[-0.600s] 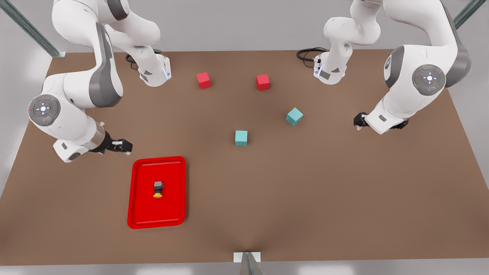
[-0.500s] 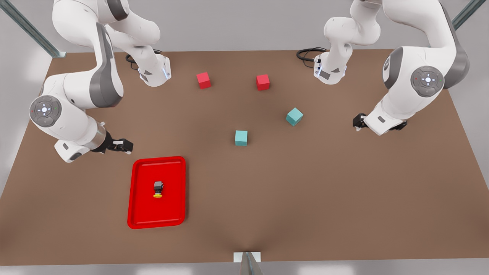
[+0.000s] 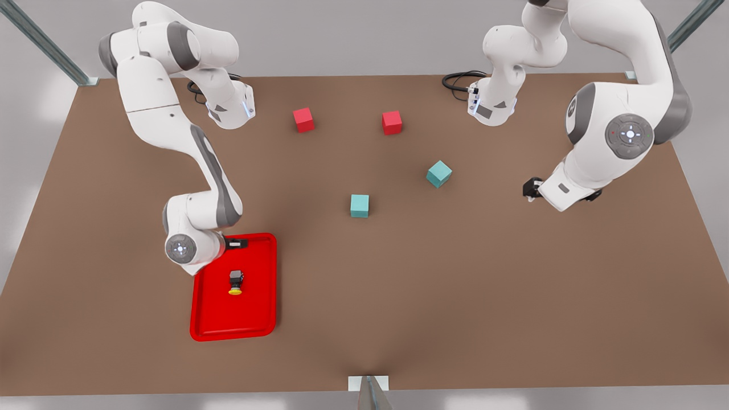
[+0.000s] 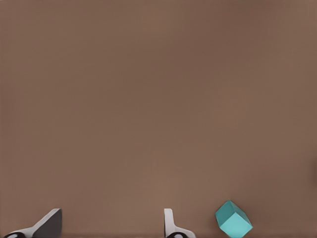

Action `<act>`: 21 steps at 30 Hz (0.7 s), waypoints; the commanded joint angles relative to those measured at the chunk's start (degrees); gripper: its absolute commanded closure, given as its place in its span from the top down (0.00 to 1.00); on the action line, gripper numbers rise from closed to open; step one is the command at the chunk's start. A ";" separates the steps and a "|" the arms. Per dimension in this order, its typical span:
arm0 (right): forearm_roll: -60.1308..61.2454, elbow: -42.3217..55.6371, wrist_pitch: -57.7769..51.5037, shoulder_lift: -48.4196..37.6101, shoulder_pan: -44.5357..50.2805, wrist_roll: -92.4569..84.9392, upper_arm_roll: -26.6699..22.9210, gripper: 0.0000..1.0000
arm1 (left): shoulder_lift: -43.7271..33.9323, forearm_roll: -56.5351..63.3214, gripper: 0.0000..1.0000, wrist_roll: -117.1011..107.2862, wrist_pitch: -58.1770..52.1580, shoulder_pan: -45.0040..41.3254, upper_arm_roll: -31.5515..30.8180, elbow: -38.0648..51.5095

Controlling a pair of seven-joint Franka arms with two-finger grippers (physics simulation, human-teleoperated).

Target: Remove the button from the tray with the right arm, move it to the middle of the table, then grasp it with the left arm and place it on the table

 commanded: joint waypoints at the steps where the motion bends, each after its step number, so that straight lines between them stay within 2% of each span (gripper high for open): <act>1: -0.04 -3.02 16.51 -0.06 0.02 -0.38 0.01 1.00 | 0.02 0.04 1.00 -0.42 -0.12 0.00 0.01 0.02; 2: -0.04 -3.82 19.95 0.02 0.11 -0.47 0.01 1.00 | 0.02 0.04 1.00 -0.42 -0.12 0.00 0.01 0.02; 5: -0.04 3.99 19.34 5.64 -0.07 -0.82 0.01 1.00 | 0.02 0.04 1.00 -0.42 -0.21 0.00 0.01 0.02; 8: -0.04 7.16 18.37 7.49 0.11 -0.38 -0.07 1.00 | 0.28 0.04 1.00 -0.43 -0.12 -0.09 0.01 0.02; 21: -0.04 7.43 18.37 10.75 0.64 -1.00 -0.16 1.00 | 1.25 0.04 1.00 -0.51 0.14 -0.18 0.01 0.11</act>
